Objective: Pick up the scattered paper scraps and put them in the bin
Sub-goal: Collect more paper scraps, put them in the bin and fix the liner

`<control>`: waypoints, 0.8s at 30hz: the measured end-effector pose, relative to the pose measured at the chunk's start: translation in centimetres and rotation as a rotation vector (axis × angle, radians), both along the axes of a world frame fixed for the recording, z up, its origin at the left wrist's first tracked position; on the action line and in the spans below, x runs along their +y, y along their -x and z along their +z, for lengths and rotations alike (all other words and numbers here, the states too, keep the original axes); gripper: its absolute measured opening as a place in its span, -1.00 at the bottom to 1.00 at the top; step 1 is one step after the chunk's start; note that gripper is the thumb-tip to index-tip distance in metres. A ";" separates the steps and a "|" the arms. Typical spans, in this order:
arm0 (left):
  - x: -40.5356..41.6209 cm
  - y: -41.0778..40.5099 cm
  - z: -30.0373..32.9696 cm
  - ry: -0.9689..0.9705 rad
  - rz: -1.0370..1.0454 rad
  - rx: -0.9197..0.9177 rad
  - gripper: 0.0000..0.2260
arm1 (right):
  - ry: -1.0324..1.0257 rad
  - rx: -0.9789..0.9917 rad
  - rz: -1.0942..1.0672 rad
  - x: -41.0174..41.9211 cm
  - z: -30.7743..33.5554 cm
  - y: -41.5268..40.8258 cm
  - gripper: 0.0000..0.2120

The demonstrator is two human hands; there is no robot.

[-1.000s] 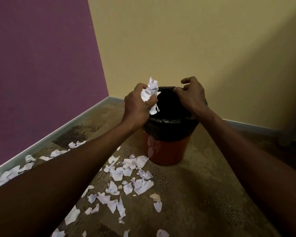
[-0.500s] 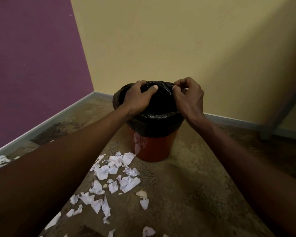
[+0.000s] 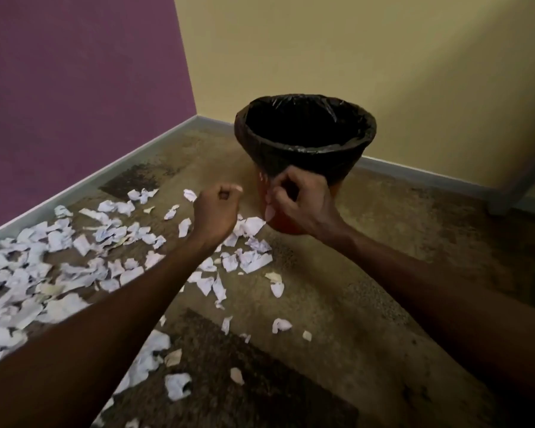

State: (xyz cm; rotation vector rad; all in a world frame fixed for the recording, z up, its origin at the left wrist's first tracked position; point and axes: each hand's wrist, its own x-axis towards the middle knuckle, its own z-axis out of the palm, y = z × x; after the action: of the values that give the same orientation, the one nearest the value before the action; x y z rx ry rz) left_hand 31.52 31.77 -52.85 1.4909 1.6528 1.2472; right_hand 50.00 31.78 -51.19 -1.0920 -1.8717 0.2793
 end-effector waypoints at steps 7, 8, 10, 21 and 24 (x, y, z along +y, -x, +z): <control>-10.3 5.2 -10.1 0.218 -0.219 0.199 -0.88 | 0.763 -0.773 0.298 -4.1 -11.1 -2.7 -0.69; -11.3 5.6 -11.0 0.242 -0.256 0.194 -0.85 | 0.829 -0.924 0.337 -4.6 -12.0 -3.0 -0.52; -13.1 6.0 -12.2 0.272 -0.331 0.196 -0.84 | 0.909 -1.047 0.396 -5.8 -13.1 -3.3 -0.28; -18.5 5.3 -17.0 0.233 -0.574 0.604 -0.86 | 0.790 -0.654 0.497 -8.1 -16.1 1.2 -0.96; -19.0 6.0 -17.0 0.126 -0.478 0.691 -0.83 | 0.796 -0.558 0.460 -7.7 -15.9 3.3 -0.74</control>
State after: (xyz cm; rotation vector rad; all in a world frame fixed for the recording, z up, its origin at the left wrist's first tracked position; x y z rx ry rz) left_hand 25.49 12.80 -69.90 2.2141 1.5693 0.3729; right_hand 46.75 24.08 -67.07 -1.3163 -2.6067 1.1584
